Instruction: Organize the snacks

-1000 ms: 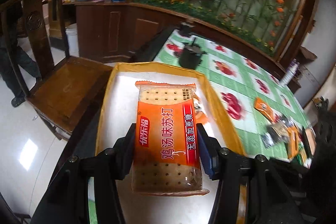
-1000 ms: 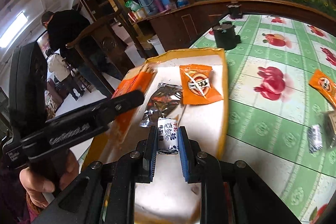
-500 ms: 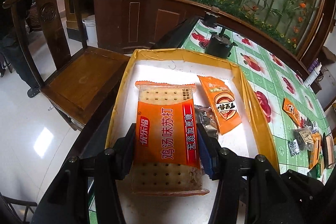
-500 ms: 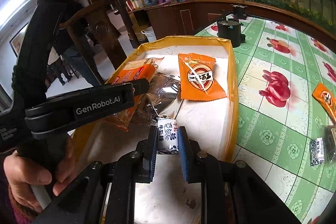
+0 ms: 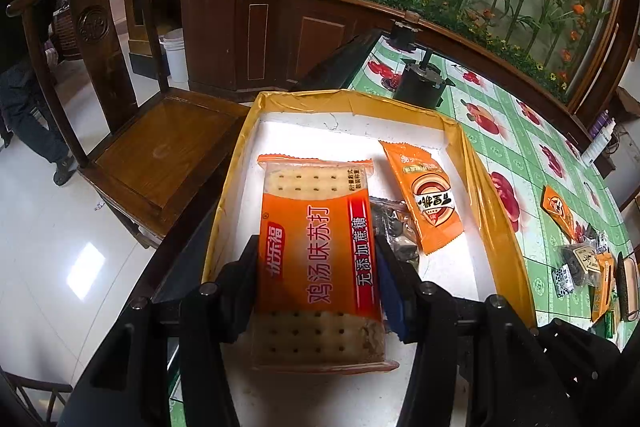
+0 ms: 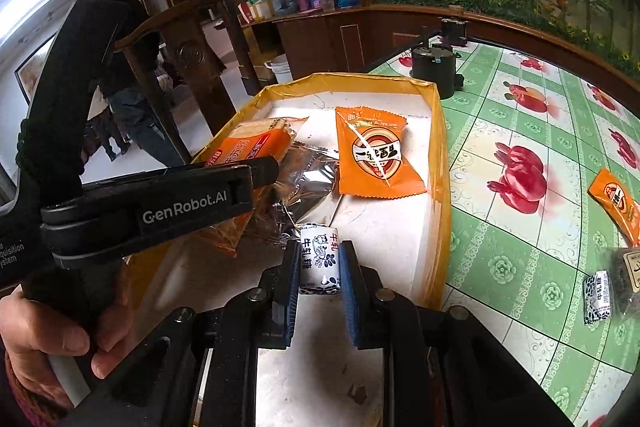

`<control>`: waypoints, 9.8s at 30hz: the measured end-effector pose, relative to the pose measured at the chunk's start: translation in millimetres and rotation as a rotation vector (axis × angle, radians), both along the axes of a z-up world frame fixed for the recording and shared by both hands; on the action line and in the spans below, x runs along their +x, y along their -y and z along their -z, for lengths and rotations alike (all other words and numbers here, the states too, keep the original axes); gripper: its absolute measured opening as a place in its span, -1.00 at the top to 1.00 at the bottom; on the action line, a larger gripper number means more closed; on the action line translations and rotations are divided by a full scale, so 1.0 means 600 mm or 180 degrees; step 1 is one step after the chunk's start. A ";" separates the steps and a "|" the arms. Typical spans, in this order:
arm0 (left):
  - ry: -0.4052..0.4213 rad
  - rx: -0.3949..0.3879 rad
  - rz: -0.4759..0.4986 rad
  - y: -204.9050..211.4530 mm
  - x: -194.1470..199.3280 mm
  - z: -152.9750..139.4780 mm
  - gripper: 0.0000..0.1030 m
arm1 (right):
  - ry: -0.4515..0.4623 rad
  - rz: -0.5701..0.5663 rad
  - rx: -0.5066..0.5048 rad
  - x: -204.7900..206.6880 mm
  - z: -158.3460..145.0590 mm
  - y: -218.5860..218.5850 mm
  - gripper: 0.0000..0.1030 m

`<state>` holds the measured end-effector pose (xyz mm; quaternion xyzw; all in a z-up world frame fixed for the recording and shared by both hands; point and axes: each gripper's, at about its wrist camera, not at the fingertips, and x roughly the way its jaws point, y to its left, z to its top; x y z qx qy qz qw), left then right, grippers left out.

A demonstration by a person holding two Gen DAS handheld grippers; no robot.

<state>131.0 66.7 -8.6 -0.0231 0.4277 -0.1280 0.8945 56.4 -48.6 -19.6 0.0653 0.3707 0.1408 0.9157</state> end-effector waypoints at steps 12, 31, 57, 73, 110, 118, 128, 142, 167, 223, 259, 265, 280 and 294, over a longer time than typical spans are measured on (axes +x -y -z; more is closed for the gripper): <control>-0.0021 0.0028 -0.0006 -0.002 -0.001 0.005 -0.02 | 0.0018 -0.0005 -0.0027 -0.004 0.000 -0.004 0.58; -0.0040 0.0014 -0.0015 -0.004 -0.002 0.005 -0.03 | 0.0012 0.0000 -0.0011 -0.002 0.000 -0.001 0.58; 0.0190 -0.0090 0.0014 -0.004 -0.039 -0.045 -0.25 | 0.0239 0.0088 0.0449 -0.020 -0.036 0.062 0.57; -0.0021 -0.0281 0.1055 0.213 -0.123 -0.075 -0.32 | 0.0577 0.1516 0.1091 -0.139 -0.082 0.436 0.57; -0.0090 0.0020 0.1311 0.393 -0.098 0.054 0.65 | -0.0213 0.1472 0.0267 -0.069 0.012 0.427 -0.11; -0.0096 0.0007 0.1272 0.390 -0.096 0.055 0.65 | -0.0175 0.1434 0.0075 -0.063 0.013 0.410 -0.21; -0.0040 0.0067 0.1279 0.392 -0.098 0.054 0.65 | -0.0222 0.1373 -0.0256 -0.048 0.023 0.386 -0.30; -0.0018 0.0033 0.1280 0.389 -0.101 0.050 0.65 | -0.0090 0.1356 -0.0032 -0.070 0.007 0.395 0.92; 0.0106 -0.0169 0.1363 0.388 -0.112 0.030 0.65 | 0.0272 0.1480 0.0273 -0.110 -0.035 0.416 0.92; 0.0203 -0.0339 0.1420 0.381 -0.123 0.011 0.65 | 0.0393 0.1487 0.0334 -0.125 -0.050 0.414 0.92; 0.0195 -0.0535 0.0426 -0.004 -0.132 0.005 0.65 | 0.0243 0.0171 0.0392 -0.056 -0.041 0.072 0.91; 0.0153 -0.0503 0.0382 -0.007 -0.130 0.024 0.65 | 0.0105 -0.0004 0.0305 -0.045 -0.017 0.042 0.91; 0.0328 -0.0395 0.0288 -0.009 -0.146 0.019 0.65 | 0.0073 -0.0149 0.0065 -0.043 0.009 0.023 0.90; 0.0527 -0.0648 0.0162 -0.036 -0.154 0.009 0.10 | 0.0191 -0.0113 0.0316 -0.056 -0.006 0.049 0.89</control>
